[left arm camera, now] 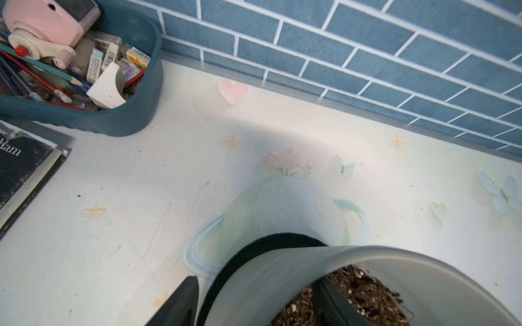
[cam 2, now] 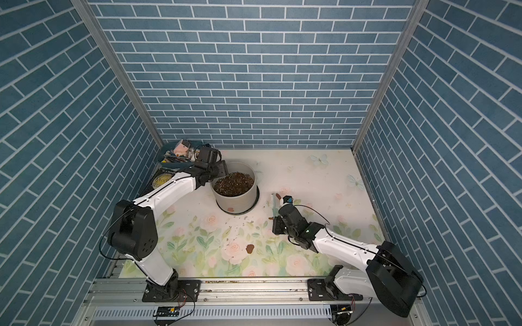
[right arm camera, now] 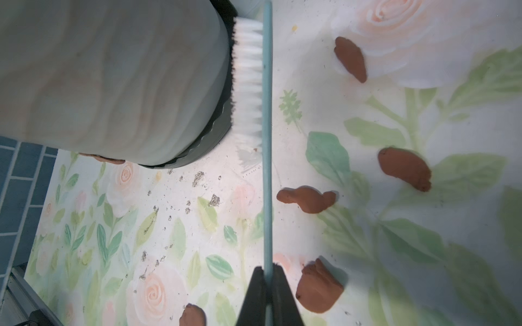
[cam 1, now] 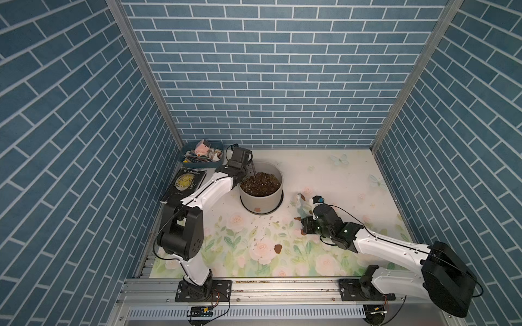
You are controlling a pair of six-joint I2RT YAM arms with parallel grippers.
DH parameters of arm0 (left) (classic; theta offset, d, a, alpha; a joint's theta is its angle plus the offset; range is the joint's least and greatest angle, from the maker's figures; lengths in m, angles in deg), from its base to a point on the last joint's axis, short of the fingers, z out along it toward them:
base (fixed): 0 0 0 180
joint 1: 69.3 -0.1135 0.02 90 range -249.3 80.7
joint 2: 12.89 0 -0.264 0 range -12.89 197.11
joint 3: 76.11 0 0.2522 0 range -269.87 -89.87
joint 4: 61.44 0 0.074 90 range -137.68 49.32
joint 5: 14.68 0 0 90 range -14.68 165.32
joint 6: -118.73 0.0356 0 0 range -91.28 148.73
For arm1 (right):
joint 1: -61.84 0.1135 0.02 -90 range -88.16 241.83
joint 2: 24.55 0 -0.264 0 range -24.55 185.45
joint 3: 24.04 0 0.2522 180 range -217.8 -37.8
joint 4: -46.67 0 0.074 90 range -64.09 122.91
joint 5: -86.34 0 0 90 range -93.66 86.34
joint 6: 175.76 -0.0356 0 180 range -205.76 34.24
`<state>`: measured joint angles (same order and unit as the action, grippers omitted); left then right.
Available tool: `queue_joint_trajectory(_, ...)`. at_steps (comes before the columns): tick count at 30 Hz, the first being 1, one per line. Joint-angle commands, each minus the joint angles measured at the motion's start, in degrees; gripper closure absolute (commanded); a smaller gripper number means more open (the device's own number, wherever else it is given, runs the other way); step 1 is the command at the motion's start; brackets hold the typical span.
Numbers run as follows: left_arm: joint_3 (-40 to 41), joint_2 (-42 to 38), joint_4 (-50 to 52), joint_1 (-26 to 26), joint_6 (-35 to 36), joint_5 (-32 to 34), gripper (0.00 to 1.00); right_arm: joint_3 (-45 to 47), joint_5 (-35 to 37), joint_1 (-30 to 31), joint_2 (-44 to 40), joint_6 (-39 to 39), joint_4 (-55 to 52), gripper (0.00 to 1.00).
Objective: Scrub the dried mud off the ceramic pot
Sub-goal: Rotate the pot on the tray.
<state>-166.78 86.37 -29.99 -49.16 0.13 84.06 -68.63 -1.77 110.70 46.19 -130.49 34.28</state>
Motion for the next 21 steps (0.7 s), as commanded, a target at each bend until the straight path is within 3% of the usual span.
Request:
queue_joint_trajectory(1, 0.2, -0.7, 0.4, -1.0, 0.5, 2.3, 0.36, -2.0, 0.0, 0.9, 1.6, -0.5, 3.0, 1.0)
queue_joint_trajectory(6, 1.8, -1.7, 0.8, -1.1, 0.5, 2.0, 0.49, -2.1, 0.1, 1.0, 2.5, -0.5, 3.9, 1.0)
queue_joint_trajectory(18, 8.4, -9.2, 3.4, -1.2, -0.9, -0.7, 0.91, -1.8, 1.0, 1.0, 2.2, -1.3, 4.2, 1.0)
queue_joint_trajectory(21, 10.4, -11.9, 3.9, -1.0, -2.4, -3.4, 0.94, -2.3, 0.2, 1.0, 3.5, -1.9, 5.7, 1.0)
